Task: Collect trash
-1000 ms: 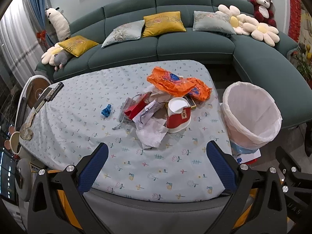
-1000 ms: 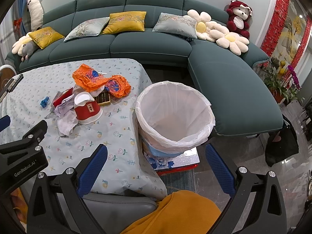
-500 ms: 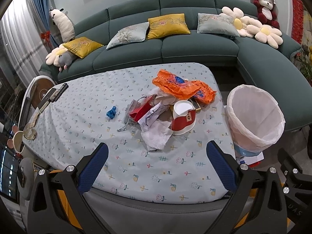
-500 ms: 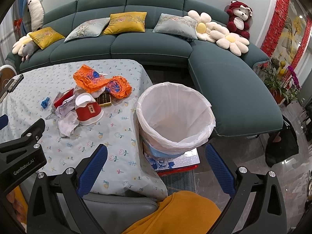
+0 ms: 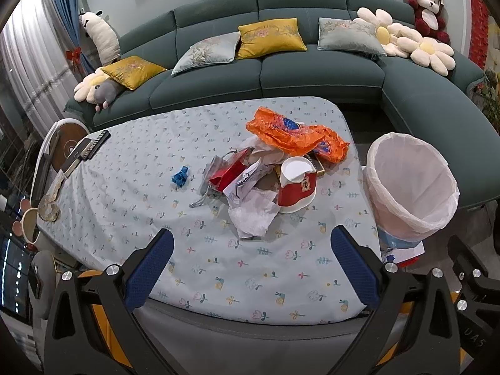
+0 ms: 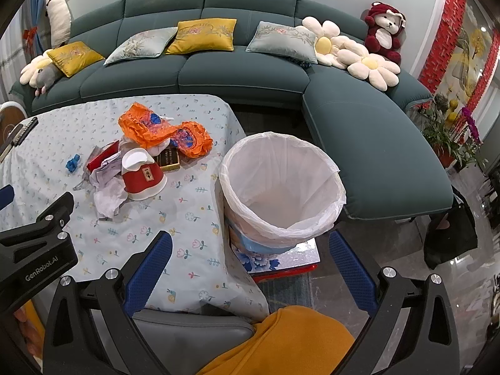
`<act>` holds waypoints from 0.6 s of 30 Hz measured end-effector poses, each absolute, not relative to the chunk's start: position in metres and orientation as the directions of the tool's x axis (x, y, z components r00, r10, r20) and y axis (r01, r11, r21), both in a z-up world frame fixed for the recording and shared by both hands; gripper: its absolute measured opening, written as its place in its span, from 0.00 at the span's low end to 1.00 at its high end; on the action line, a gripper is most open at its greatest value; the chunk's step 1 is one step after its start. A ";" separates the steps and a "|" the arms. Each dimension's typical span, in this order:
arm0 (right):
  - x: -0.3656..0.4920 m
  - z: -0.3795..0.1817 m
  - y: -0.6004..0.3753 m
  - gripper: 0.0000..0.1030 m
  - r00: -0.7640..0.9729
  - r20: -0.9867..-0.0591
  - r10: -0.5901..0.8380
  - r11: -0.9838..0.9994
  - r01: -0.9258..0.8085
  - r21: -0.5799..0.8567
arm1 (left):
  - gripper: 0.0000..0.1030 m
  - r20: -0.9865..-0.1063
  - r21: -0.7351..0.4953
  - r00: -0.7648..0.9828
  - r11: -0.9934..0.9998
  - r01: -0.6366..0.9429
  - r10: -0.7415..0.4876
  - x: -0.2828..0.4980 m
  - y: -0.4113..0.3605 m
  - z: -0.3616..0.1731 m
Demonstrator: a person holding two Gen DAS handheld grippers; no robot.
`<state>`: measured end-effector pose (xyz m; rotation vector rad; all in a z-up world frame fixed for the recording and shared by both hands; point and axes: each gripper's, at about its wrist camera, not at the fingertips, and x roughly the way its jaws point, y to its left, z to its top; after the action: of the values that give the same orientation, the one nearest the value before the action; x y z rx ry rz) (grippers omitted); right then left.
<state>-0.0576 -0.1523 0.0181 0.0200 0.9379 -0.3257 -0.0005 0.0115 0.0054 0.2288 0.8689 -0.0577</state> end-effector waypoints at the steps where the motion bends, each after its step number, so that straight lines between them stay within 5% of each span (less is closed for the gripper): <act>1: -0.057 0.018 -0.152 0.94 0.546 -0.795 -0.264 0.951 0.283 -0.122 | 0.93 -0.763 0.176 0.646 0.974 0.144 0.042 -0.001 0.012 0.005; 18: -0.048 0.014 -0.149 0.94 0.541 -0.798 -0.266 0.953 0.274 -0.132 | 0.93 -0.762 0.172 0.647 0.974 0.146 0.038 0.002 0.012 0.004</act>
<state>-0.0479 -0.1490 0.0141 0.0091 0.9458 -0.3211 0.0020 0.0118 0.0043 0.2267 0.8669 -0.0620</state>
